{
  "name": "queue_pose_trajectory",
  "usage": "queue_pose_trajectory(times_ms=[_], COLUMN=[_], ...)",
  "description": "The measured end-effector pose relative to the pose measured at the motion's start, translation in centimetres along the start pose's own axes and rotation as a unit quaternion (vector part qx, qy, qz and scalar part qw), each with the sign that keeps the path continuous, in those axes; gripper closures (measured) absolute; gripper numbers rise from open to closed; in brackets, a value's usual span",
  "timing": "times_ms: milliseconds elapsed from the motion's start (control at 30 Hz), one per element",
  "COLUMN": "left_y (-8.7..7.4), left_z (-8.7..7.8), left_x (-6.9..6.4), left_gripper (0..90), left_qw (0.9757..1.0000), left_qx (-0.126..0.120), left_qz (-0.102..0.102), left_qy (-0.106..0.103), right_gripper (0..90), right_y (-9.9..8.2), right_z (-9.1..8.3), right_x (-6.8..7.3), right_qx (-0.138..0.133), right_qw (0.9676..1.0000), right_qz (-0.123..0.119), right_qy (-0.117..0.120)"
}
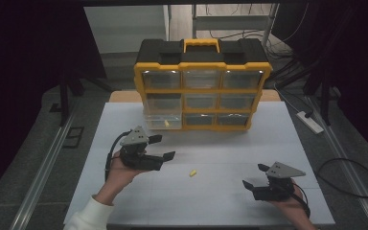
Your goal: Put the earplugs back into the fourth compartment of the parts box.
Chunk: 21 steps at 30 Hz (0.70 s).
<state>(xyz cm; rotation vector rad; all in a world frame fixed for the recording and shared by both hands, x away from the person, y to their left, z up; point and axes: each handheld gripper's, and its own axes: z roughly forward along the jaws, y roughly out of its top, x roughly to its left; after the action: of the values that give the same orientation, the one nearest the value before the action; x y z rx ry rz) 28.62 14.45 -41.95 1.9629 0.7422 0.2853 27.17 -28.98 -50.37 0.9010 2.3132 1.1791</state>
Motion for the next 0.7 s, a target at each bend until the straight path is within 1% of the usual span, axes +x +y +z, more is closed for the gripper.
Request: queue_pose_trajectory(times_ms=[200,300,400,567,700], left_y=[-0.4,-0.6,-0.8,-1.1,-1.4], left_z=[1.3,1.9,2.4,3.5,4.5], left_x=[-0.3,-0.4,-0.4,-0.6,-0.7], left_gripper=[22.9,22.9,22.9,22.9,22.7], left_qw=[0.9996,0.9992,0.9988,0.9977,0.9966], left_qx=[0.025,0.039,0.047,0.065,0.079], left_qz=[0.006,0.010,0.008,0.014,0.015], left_qy=[-0.007,-0.007,-0.011,-0.012,-0.019], right_gripper=[16.1,16.1,16.1,16.1,16.1], right_y=[0.0,0.0,0.0,0.0,0.0], right_z=[0.0,0.0,0.1,0.1,0.1], right_x=[0.0,0.0,0.0,0.0,0.0], right_qx=[0.001,0.002,0.002,0.003,0.004], right_qw=[1.0000,1.0000,1.0000,1.0000,1.0000], right_qz=[-0.002,-0.001,-0.001,-0.002,-0.003], right_qy=[0.001,0.000,0.000,0.000,0.000])
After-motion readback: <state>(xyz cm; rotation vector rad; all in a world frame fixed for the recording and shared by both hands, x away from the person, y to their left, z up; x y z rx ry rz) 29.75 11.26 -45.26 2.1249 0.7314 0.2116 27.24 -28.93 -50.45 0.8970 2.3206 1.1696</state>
